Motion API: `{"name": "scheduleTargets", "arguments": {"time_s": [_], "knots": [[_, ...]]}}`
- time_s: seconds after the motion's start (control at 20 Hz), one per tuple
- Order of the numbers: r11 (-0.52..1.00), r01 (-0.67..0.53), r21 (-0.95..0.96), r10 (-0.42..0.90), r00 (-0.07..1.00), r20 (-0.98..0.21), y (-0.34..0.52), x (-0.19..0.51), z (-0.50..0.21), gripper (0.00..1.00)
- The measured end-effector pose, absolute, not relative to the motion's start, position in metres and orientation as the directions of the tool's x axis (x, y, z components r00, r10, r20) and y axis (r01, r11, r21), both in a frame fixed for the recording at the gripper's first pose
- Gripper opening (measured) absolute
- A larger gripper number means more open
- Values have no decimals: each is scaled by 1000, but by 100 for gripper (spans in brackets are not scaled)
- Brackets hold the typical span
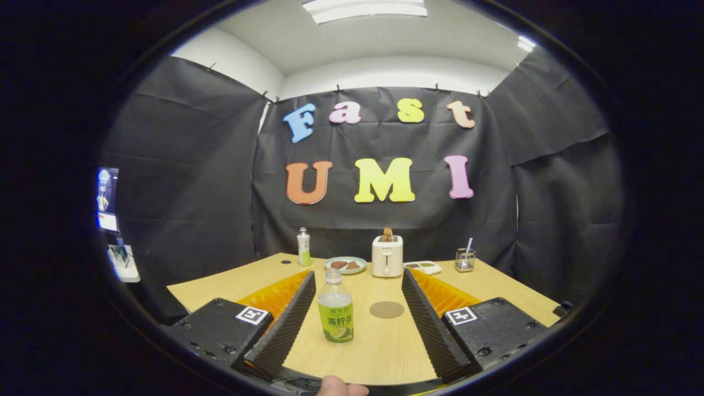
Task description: Take the bottle from table, then pour the juice into the cup, finally place the bottle on the coaster
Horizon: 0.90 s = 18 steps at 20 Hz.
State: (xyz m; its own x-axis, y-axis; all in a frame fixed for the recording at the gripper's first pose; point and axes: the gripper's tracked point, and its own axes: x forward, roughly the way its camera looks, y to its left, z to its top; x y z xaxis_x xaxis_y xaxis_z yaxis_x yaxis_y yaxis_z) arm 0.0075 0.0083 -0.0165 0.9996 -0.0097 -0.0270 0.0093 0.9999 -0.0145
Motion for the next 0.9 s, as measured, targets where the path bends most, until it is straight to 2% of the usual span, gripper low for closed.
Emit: {"name": "scheduleTargets", "arguments": {"time_s": [0.5,0.9], "knots": [[1000,15,-8,-15,999,-40,22,9,-28,100],[998,70,3,-68,986,-154,26,32,-84,100]]}}
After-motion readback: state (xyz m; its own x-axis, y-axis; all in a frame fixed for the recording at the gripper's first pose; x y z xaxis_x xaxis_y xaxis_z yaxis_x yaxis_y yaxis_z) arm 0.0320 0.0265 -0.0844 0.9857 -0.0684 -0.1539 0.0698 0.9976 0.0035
